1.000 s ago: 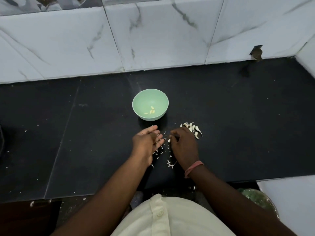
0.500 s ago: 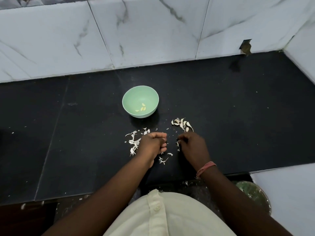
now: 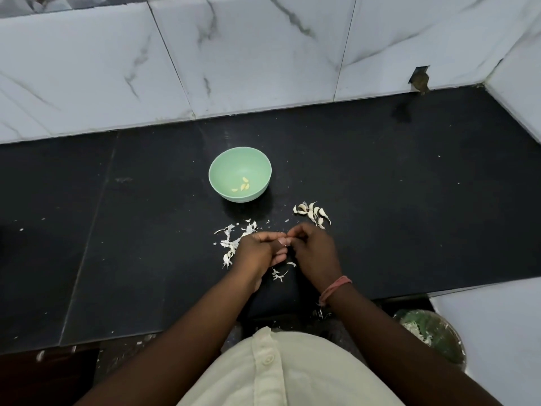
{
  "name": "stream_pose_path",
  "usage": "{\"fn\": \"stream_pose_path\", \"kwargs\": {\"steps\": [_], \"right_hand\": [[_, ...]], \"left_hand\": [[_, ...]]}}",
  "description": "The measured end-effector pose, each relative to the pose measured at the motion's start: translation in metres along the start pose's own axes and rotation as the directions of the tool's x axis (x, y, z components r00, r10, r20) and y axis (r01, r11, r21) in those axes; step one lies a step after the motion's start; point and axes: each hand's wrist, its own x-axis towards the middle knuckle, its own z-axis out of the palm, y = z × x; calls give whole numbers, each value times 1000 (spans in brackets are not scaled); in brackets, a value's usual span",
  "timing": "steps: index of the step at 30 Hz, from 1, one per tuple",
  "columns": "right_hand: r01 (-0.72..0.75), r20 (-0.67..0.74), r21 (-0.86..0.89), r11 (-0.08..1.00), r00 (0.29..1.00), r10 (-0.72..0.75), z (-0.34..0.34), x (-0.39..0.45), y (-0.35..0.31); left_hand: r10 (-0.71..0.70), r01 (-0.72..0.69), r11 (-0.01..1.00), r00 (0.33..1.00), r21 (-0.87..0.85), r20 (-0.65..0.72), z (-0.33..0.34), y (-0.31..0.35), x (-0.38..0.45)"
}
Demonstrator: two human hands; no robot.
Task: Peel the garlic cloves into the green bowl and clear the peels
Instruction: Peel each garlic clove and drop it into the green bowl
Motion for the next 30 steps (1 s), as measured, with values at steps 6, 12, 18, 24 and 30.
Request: {"fn": "stream_pose_path", "kwargs": {"steps": [6,12,18,24,30], "right_hand": [[-95,-80,227,969,990,116,9,1,-4],[29,10,103,994,999,-30,18,-4,-4],[-20,46,211,977,999,10,19,-2,-1],[-117,91,473,873,992,84,12,-1,-12],[-71,93,508,859,995,27,9,2,-23]], "left_hand": [[-64,60,971,998,-230,-10,1,5,-3],[-94,65,962,991,-266,-97,-3,10,-4],[-107,88,967,992,-238,-70,-10,11,-6],[40,-47,992,997,-118,-61,-6,23,-15],[139,-148,986,982,-72,-126,-5,38,-25]]}}
